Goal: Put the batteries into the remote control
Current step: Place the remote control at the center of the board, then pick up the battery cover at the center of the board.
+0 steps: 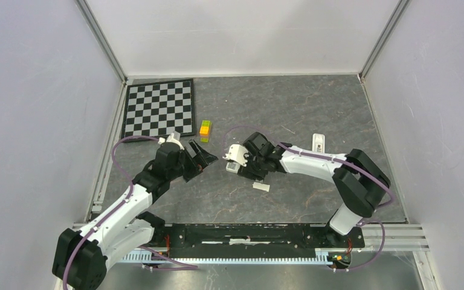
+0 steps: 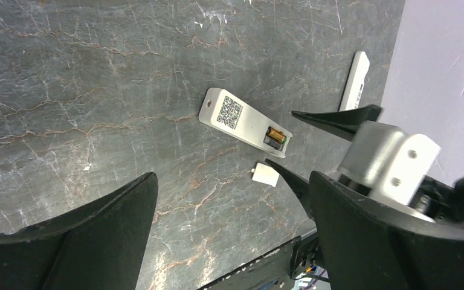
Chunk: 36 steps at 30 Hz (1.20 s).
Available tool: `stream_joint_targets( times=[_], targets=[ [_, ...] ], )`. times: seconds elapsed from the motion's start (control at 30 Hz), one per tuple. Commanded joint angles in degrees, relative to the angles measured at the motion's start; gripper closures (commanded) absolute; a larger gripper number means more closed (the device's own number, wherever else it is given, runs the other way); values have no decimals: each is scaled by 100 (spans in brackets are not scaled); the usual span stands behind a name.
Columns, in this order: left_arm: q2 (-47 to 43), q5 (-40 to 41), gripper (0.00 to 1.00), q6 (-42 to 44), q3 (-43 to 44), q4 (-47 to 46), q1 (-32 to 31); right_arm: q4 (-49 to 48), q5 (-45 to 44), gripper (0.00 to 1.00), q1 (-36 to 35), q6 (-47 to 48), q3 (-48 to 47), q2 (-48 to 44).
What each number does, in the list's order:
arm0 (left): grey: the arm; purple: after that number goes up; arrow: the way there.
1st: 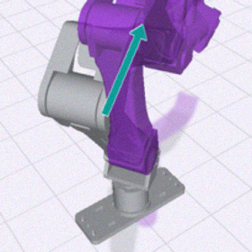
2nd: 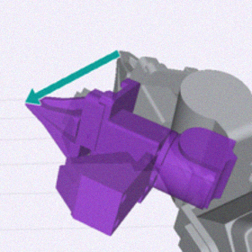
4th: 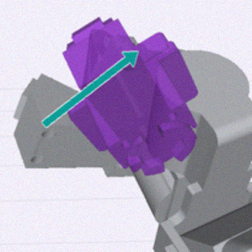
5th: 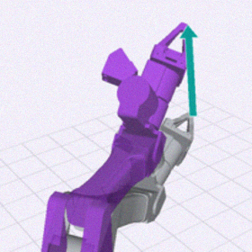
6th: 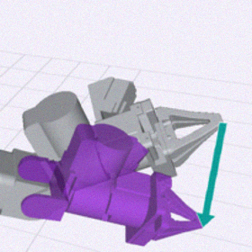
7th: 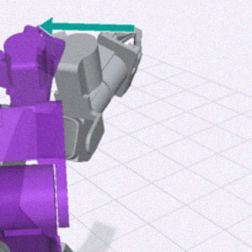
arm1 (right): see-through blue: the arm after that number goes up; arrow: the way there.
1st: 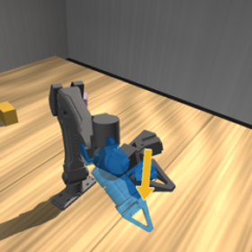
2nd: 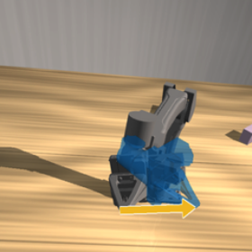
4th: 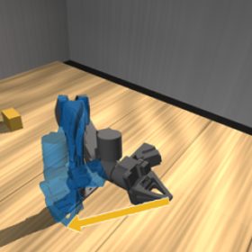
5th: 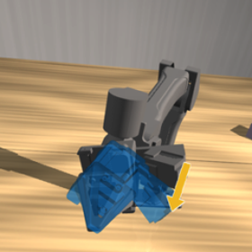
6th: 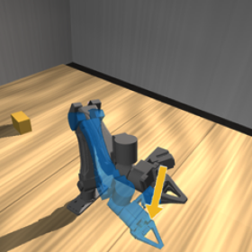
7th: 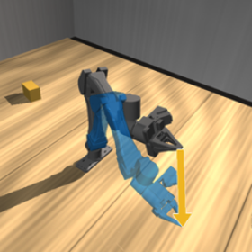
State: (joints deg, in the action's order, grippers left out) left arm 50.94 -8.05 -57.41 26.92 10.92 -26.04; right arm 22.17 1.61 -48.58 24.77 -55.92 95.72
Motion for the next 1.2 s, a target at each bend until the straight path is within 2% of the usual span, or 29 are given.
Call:
stream_joint_targets(
  times=[0.0, 0.1, 0.3, 0.6, 0.77, 1.17],
  targets=[
    [-8, -76, 0, 237, 226, -11, 47, 94, 236, 27, 23, -146, 3, -697],
    [9, -91, 0, 261, 216, -4, 55, 346, 287, 24, 24, -174, 121, -905],
    [13, -6, 0, 274, 222, 190, 64, 1164, 245, 29, 22, -317, 302, -811],
    [-47, 86, 0, 283, 191, 296, 59, 1317, 183, 30, 23, -416, 221, -476],
    [-45, 40, 2, 283, 182, 297, 64, 1452, 234, 43, 24, -369, 69, -70],
    [-43, -37, 6, 248, 114, 222, 64, 1450, 174, 67, 15, -424, 135, 72]
  ],
)
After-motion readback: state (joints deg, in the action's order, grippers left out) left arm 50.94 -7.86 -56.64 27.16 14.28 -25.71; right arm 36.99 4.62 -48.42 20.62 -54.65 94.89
